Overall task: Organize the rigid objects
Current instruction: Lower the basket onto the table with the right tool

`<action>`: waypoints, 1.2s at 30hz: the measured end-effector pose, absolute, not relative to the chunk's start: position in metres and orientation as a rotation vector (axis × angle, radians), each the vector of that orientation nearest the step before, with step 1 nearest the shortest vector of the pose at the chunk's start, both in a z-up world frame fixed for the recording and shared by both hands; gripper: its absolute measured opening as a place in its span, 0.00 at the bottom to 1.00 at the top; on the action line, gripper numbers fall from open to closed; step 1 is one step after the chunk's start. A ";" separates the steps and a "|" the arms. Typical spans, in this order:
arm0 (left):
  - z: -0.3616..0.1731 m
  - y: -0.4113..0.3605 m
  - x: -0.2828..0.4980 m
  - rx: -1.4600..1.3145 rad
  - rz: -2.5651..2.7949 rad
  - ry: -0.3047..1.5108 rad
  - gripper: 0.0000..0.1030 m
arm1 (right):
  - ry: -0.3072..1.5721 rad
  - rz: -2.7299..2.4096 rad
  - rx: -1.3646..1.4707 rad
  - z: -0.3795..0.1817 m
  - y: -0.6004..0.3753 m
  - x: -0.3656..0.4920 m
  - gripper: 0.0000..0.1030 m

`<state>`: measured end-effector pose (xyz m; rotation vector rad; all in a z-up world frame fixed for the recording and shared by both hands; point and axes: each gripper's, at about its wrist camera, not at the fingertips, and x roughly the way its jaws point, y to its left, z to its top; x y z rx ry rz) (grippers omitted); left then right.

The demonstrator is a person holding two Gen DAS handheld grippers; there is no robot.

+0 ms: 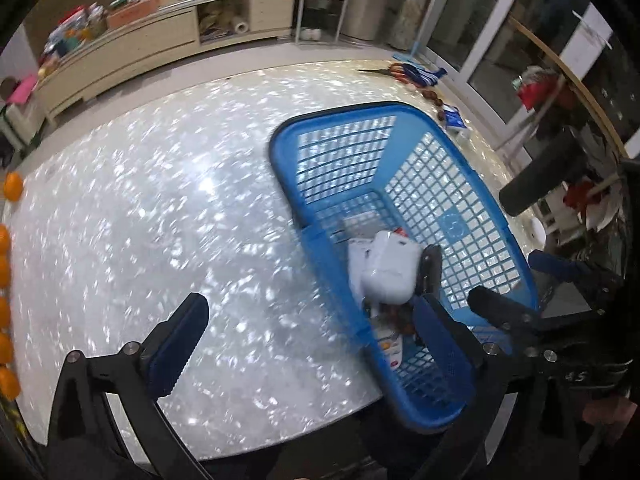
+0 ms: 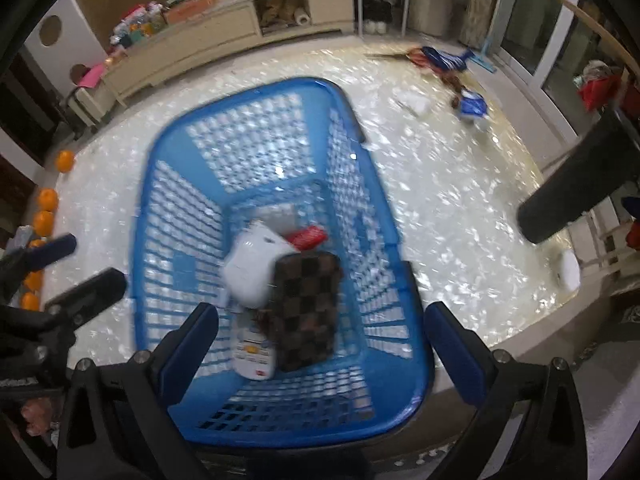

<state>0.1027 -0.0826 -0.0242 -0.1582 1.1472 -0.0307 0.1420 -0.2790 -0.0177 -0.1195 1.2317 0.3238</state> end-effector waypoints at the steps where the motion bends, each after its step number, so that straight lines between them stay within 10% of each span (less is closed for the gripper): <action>1: -0.023 -0.078 0.098 -0.162 -0.024 1.145 1.00 | 1.224 0.320 -0.119 -0.013 -0.274 0.137 1.00; 36: 0.061 -0.046 0.025 -0.122 0.046 0.931 1.00 | 0.981 0.334 -0.156 0.063 -0.242 0.072 1.00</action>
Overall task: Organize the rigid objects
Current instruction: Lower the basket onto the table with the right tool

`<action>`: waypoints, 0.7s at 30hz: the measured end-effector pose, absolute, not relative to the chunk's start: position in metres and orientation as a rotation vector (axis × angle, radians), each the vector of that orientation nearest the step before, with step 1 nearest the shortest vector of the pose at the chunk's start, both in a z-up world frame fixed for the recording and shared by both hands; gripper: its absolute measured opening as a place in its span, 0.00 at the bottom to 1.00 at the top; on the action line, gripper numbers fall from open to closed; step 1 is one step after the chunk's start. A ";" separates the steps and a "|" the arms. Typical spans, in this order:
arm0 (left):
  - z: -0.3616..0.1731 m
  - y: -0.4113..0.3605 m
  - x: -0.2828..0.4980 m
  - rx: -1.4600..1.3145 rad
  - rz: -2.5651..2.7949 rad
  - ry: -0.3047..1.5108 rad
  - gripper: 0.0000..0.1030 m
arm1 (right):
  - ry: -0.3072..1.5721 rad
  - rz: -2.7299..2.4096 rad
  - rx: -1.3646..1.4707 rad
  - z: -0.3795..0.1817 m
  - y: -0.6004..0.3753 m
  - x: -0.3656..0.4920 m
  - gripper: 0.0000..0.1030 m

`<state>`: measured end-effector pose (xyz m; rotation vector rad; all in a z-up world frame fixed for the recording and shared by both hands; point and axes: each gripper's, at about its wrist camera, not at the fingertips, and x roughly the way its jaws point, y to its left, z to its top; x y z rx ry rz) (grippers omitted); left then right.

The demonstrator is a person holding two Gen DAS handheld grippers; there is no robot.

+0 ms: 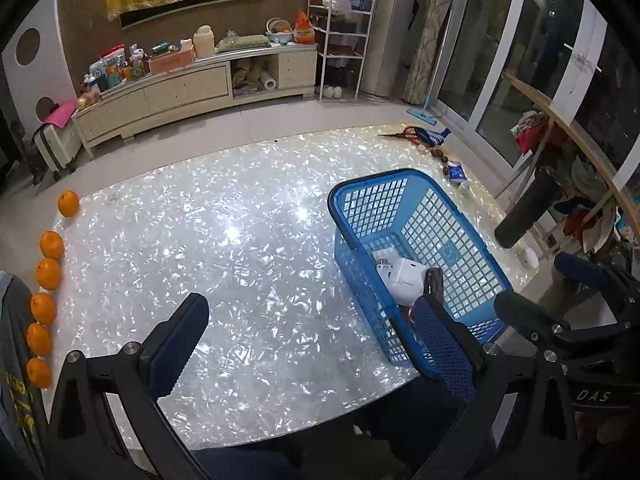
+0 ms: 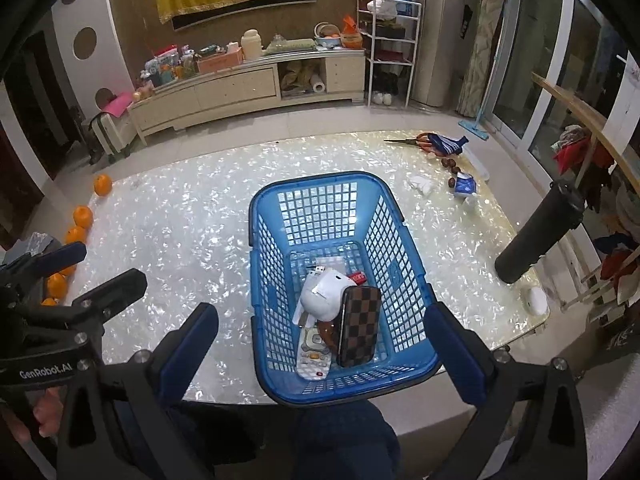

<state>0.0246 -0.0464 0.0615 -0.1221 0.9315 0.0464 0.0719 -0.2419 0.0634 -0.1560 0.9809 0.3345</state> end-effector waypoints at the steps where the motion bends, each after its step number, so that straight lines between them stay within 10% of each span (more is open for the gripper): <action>1: 0.063 -0.046 0.023 -0.127 0.047 0.927 1.00 | 0.980 0.338 -0.154 0.064 -0.242 0.072 1.00; 21: 0.070 -0.054 0.012 -0.091 0.050 0.920 1.00 | 0.974 0.345 -0.164 0.067 -0.249 0.067 1.00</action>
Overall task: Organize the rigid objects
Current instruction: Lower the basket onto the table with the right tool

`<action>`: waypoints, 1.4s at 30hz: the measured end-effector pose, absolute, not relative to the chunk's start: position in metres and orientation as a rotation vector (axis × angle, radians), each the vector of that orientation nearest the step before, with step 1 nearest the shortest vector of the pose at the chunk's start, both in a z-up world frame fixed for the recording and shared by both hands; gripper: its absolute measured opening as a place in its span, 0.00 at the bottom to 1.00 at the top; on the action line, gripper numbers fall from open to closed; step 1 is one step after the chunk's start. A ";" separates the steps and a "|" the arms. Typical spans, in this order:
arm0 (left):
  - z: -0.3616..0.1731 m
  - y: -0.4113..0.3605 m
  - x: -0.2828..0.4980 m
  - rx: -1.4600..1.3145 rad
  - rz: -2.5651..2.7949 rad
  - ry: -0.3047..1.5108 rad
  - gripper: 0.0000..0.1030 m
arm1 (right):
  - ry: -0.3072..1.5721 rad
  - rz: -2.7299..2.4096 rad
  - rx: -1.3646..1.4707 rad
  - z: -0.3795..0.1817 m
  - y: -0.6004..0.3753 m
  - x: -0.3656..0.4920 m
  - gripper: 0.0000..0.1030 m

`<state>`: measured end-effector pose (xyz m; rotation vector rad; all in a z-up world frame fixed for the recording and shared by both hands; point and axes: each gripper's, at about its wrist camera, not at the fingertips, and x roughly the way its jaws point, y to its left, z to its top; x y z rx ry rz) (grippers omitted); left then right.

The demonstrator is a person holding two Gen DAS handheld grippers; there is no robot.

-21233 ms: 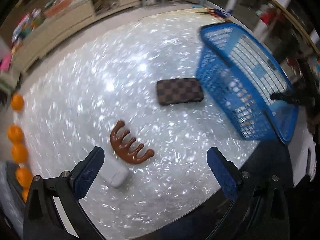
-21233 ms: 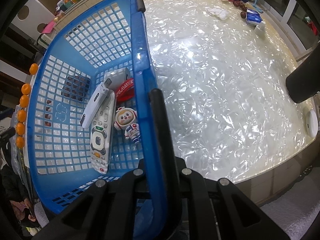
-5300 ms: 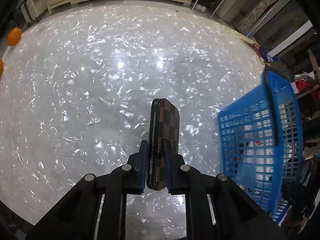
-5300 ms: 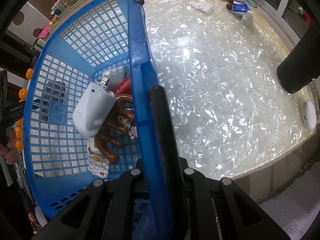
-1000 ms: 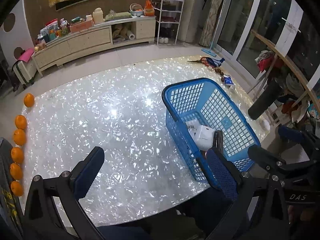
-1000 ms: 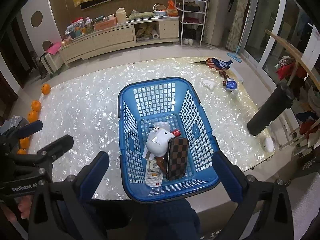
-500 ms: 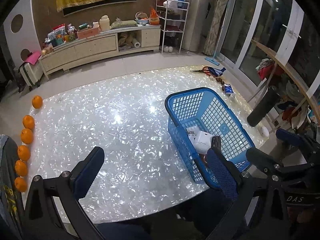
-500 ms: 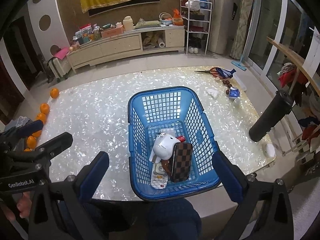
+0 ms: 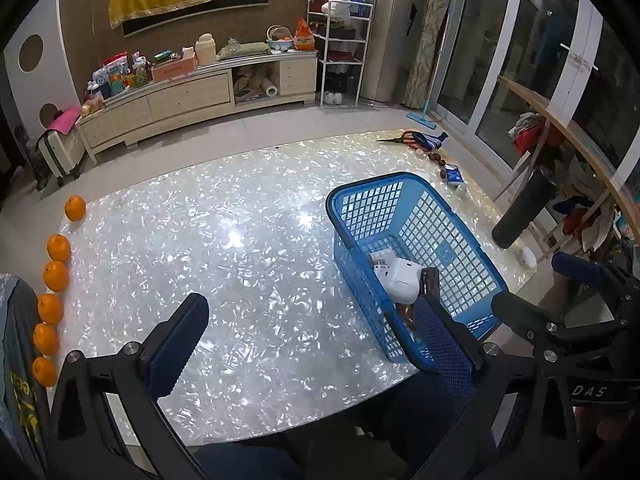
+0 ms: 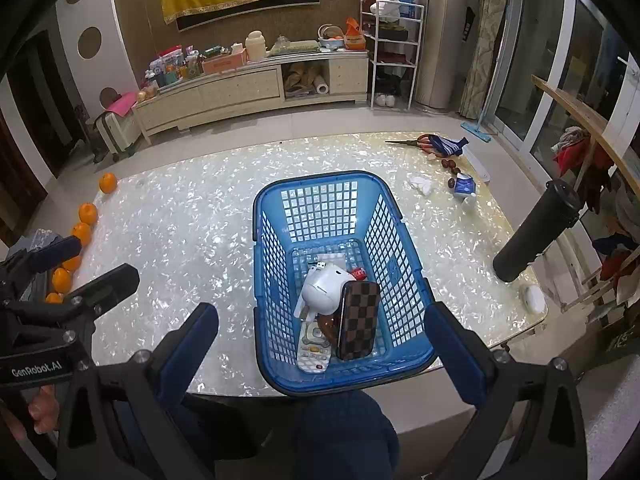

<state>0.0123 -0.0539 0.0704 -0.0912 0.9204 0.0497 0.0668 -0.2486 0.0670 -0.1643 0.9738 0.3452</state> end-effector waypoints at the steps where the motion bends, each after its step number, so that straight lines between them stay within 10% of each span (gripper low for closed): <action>1: 0.070 -0.054 0.012 -0.090 0.049 0.920 1.00 | 0.974 0.344 -0.168 0.067 -0.249 0.067 1.00; 42: 0.065 -0.056 0.011 -0.130 0.021 0.932 1.00 | 0.975 0.366 -0.126 0.068 -0.254 0.066 1.00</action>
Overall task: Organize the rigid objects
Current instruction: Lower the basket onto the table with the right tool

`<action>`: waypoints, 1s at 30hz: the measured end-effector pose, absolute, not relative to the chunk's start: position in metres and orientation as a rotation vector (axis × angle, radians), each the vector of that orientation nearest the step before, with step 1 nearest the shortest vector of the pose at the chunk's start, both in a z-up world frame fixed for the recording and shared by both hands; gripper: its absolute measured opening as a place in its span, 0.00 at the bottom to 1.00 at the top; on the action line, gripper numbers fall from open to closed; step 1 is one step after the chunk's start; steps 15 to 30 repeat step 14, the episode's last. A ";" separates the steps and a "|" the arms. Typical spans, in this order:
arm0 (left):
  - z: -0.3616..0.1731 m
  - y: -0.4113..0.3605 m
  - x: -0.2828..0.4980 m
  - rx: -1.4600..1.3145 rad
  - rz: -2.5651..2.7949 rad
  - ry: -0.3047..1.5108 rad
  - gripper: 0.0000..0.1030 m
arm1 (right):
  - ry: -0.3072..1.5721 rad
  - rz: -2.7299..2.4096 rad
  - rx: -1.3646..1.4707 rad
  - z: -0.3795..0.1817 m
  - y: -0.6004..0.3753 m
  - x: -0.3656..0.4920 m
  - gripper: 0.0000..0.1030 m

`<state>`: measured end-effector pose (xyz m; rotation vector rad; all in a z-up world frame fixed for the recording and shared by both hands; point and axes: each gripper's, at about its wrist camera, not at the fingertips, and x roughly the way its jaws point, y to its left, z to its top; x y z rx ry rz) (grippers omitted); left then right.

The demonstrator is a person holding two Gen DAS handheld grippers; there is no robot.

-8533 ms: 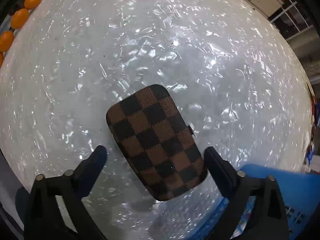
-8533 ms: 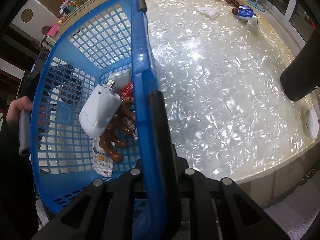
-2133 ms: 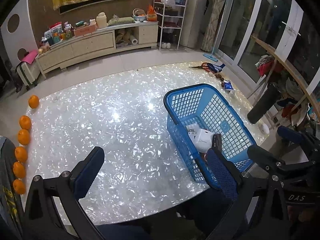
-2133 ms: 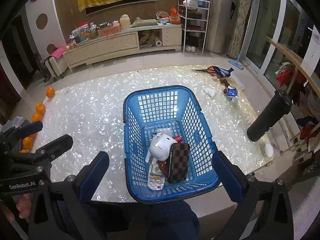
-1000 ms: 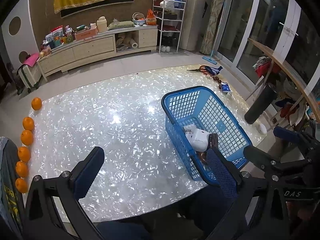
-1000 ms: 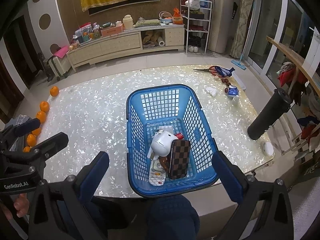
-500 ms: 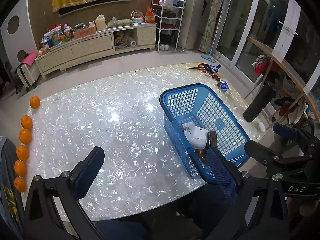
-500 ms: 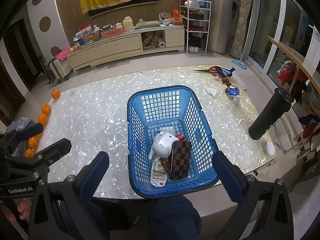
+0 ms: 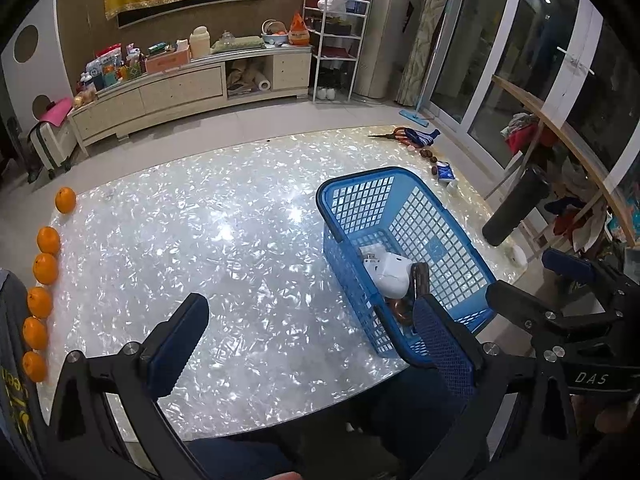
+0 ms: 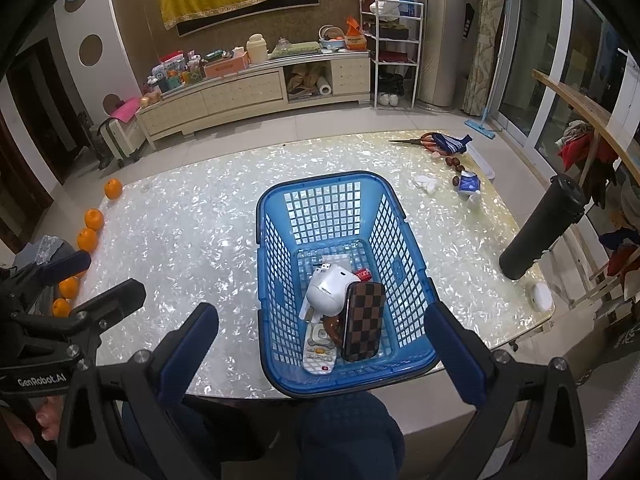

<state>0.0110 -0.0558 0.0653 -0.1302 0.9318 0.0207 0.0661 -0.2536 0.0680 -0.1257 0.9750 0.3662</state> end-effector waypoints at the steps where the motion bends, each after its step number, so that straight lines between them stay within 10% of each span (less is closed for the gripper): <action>1: 0.065 -0.056 0.011 -0.130 0.022 0.931 1.00 | 0.975 0.366 -0.127 0.068 -0.254 0.066 1.00; 30: 0.068 -0.055 0.010 -0.117 0.028 0.920 1.00 | 0.976 0.366 -0.123 0.069 -0.255 0.067 1.00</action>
